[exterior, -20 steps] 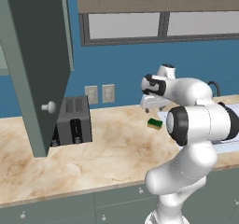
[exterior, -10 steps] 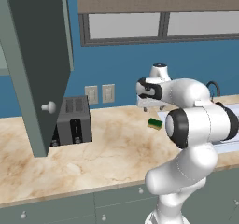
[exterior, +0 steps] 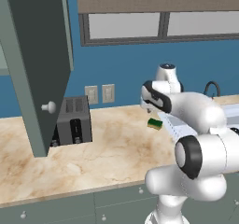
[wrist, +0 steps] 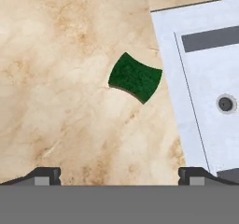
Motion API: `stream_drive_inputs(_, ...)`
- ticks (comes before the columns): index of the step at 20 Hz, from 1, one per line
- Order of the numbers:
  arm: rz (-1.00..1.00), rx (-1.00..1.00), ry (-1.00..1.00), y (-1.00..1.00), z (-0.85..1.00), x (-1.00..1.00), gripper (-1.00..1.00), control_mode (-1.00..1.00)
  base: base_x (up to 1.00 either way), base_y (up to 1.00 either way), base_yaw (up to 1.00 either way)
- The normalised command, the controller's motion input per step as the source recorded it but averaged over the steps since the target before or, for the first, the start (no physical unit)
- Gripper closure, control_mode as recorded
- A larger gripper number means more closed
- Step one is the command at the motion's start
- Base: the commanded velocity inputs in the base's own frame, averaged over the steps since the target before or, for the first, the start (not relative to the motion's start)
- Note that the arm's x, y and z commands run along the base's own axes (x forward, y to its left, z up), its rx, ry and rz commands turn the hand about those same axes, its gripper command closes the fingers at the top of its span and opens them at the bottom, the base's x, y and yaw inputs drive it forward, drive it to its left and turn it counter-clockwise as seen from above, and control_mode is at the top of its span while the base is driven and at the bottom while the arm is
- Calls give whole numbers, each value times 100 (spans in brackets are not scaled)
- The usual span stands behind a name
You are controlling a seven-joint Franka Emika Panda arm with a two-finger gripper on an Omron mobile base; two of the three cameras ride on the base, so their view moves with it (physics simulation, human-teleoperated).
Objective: Locate and retrieve the dish brush and sponge from the cabinet. Place them next to the sink.
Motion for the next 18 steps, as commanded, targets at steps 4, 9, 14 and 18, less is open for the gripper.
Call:
stream_drive_inputs(4,-15,0,-19,12,24,-79,-100,-100,0,0,0)
stream_drive_inputs(9,-14,0,-20,8,22,-78,-100,-100,0,0,0)
stream_drive_inputs(14,-3,-1,-21,12,43,-56,-100,-100,0,0,0)
stream_drive_inputs(18,1,0,-22,4,51,-57,-100,-100,0,0,0)
